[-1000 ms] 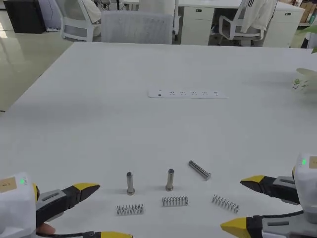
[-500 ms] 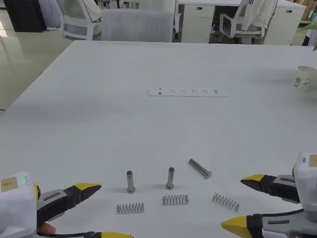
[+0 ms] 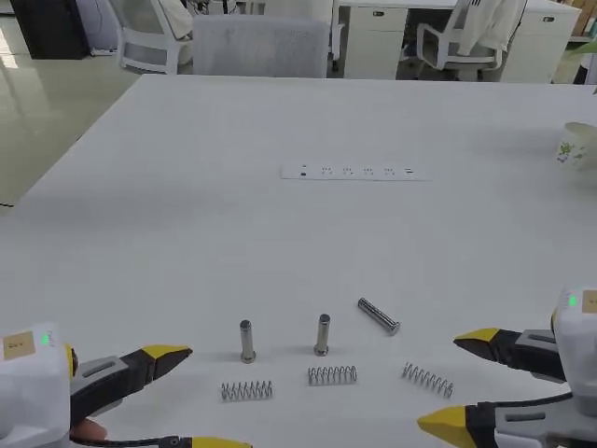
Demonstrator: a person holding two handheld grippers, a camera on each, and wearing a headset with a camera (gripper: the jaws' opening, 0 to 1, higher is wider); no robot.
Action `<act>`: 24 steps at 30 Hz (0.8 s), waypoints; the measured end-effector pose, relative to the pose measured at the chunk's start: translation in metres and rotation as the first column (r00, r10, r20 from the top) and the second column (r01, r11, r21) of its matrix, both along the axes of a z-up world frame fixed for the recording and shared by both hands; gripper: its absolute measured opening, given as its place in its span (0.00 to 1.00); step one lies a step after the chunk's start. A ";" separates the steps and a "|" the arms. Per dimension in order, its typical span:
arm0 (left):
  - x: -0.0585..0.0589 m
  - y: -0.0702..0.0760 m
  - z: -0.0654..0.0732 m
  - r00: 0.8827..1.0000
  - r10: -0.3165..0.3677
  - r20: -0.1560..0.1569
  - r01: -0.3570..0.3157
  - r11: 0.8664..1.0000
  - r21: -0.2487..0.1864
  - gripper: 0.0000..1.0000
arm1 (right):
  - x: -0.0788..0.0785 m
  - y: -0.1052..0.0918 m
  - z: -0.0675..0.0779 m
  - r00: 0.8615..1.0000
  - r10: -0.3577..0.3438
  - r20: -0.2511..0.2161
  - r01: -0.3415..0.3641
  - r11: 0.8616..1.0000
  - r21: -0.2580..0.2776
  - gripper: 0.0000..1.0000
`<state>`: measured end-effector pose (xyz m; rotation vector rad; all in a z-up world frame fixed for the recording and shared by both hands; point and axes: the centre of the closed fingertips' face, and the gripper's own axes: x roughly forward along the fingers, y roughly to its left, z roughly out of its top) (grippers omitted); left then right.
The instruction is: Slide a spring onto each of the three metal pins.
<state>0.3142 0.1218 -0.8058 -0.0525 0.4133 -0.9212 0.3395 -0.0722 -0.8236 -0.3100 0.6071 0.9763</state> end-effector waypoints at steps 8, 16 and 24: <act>0.000 -0.001 0.000 1.000 0.000 0.002 0.000 1.000 -0.001 0.76 | 0.001 -0.001 0.000 1.000 -0.002 -0.001 0.002 1.000 -0.002 0.63; 0.000 -0.002 0.000 1.000 -0.003 0.001 0.003 1.000 -0.001 0.76 | 0.001 -0.001 -0.001 1.000 -0.004 -0.002 0.004 1.000 -0.004 0.62; 0.000 -0.002 -0.001 1.000 -0.003 -0.001 0.003 1.000 -0.001 0.76 | 0.001 -0.001 -0.001 1.000 -0.003 -0.006 0.003 1.000 -0.009 0.62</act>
